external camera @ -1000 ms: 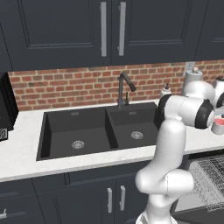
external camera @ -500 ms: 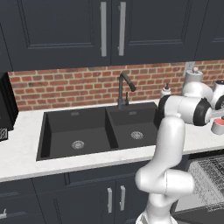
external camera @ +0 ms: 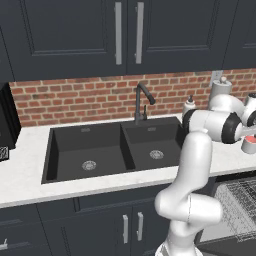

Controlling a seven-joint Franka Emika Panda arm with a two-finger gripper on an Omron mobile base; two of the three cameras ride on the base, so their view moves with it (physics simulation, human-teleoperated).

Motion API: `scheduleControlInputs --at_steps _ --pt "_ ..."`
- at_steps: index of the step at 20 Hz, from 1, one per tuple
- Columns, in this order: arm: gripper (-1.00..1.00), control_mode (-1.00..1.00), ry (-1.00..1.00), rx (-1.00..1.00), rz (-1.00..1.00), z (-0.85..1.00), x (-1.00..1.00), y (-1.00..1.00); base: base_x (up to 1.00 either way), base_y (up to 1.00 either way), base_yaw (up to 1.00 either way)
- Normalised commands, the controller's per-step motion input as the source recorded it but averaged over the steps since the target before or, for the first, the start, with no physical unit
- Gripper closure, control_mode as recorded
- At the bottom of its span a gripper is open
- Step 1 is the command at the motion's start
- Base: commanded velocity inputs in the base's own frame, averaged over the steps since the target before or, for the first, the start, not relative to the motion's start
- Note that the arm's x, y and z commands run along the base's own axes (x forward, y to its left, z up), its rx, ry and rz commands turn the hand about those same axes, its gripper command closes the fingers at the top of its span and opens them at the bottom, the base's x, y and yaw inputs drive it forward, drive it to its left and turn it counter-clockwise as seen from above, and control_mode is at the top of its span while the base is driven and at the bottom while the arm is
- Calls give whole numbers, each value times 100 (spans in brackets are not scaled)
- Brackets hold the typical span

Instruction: Pick up the cup and bowl from the counter, place them in the dishwasher, and close the dishwasher door.

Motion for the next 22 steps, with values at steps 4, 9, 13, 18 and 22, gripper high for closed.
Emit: scheduleControlInputs --at_steps 4,9,13,18,22 --pt "-100 -100 0 0 0 -12 1 0 0 0 0" --pt "-100 -100 0 0 1 -22 9 0 0 0 0" --pt "-100 -100 0 0 2 -25 14 -4 0 0 0" --pt "-100 -100 0 0 3 -23 11 -13 0 0 0" --pt "-100 -100 0 0 2 -15 4 -15 0 0 0"
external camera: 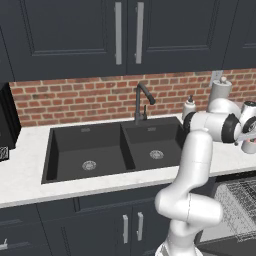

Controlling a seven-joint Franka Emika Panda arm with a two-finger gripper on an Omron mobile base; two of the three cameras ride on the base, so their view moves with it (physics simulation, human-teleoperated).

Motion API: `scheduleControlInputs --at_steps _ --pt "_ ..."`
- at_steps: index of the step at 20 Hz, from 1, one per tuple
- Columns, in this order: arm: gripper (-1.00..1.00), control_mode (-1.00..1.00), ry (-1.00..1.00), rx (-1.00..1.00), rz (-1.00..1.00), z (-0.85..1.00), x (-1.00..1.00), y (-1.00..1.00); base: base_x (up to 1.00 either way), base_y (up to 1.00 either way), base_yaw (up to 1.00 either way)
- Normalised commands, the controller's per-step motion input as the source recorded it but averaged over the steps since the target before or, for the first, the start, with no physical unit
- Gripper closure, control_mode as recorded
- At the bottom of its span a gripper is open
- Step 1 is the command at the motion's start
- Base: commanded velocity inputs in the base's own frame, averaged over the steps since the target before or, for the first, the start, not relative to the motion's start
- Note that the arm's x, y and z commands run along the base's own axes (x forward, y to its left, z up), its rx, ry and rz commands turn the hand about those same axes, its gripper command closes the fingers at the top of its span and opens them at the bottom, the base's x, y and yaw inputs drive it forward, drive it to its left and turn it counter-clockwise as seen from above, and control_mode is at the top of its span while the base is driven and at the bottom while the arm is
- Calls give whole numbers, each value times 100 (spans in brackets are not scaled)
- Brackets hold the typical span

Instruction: Pick up the cup and bowl from the counter, place them in the dishwasher, and close the dishwasher door.

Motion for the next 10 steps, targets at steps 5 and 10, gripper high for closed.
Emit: scheduleControlInputs --at_steps 5,10 --pt "-100 -100 0 0 2 -7 0 -12 0 0 0" --pt "100 -100 0 0 1 -9 0 -5 0 0 0"
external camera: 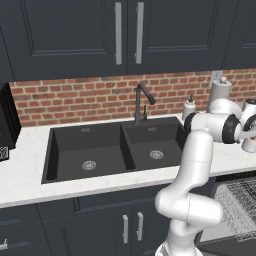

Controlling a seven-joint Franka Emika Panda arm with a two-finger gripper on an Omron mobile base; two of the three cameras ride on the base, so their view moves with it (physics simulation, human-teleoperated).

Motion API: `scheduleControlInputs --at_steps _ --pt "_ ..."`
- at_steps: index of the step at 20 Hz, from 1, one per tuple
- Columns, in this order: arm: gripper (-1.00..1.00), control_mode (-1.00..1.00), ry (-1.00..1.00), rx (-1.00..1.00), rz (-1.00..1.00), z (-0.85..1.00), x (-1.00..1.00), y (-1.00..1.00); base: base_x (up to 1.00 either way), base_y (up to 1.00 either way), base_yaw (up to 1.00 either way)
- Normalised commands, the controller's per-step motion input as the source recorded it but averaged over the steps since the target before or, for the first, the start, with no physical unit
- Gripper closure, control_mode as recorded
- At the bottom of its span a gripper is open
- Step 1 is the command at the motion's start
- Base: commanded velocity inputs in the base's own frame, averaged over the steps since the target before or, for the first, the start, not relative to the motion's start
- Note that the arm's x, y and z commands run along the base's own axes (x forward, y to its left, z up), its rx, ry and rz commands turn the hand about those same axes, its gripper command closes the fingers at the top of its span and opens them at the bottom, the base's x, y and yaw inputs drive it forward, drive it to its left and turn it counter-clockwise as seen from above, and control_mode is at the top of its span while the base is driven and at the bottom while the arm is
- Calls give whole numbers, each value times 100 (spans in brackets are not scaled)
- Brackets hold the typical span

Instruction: Pick up the cup and bowl from the counter, place them in the dishwasher, and close the dishwasher door.

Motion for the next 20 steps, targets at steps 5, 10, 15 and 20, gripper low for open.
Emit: scheduleControlInputs --at_steps 5,10,15,20 --pt "100 -100 0 0 0 -5 -1 0 0 0 0" --pt "100 -100 4 0 0 0 -18 7 0 0 0" --pt "100 -100 -3 0 -5 0 -91 27 0 0 0" --pt "100 -100 -19 6 0 17 -100 10 0 0 0"
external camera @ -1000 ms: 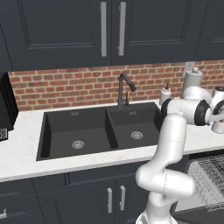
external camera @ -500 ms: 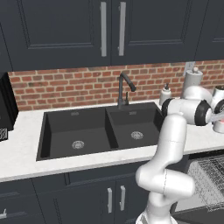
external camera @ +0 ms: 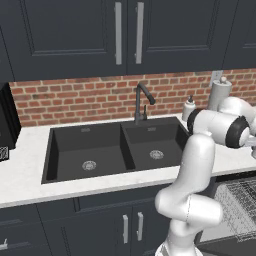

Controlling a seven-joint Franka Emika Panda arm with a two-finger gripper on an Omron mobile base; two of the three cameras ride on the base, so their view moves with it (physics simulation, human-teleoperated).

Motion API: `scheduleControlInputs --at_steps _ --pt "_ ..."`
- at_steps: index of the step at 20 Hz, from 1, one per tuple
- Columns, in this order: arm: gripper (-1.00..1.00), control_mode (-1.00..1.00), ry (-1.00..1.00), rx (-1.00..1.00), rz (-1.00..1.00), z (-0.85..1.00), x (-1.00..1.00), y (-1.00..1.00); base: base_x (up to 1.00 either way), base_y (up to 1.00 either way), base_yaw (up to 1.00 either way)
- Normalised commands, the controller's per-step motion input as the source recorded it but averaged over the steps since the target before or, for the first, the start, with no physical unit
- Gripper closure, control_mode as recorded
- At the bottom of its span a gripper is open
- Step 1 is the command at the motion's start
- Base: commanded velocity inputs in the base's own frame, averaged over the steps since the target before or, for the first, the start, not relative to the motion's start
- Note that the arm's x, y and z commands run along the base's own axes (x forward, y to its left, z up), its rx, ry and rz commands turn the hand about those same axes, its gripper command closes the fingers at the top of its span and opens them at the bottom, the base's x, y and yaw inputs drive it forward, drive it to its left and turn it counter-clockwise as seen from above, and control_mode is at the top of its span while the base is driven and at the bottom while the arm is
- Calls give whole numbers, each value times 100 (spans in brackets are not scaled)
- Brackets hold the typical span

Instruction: Pick up the cup and bowl from the counter, place them in the dishwasher, and close the dishwasher door.

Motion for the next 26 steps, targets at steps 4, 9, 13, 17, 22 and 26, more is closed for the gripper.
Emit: scheduleControlInputs --at_steps 4,9,13,17,22,26 --pt "100 -100 -28 25 6 6 -100 -6 0 0 0" --pt "100 -100 -34 31 14 0 -100 -20 0 0 0" --pt "100 -100 -25 10 13 0 -100 -5 0 0 0" --pt "100 -100 -7 -3 14 -23 -84 0 0 0 0" --pt "100 -100 0 -13 12 -67 -36 0 0 0 0" --pt "100 -100 0 -15 14 -75 -16 16 0 0 0"
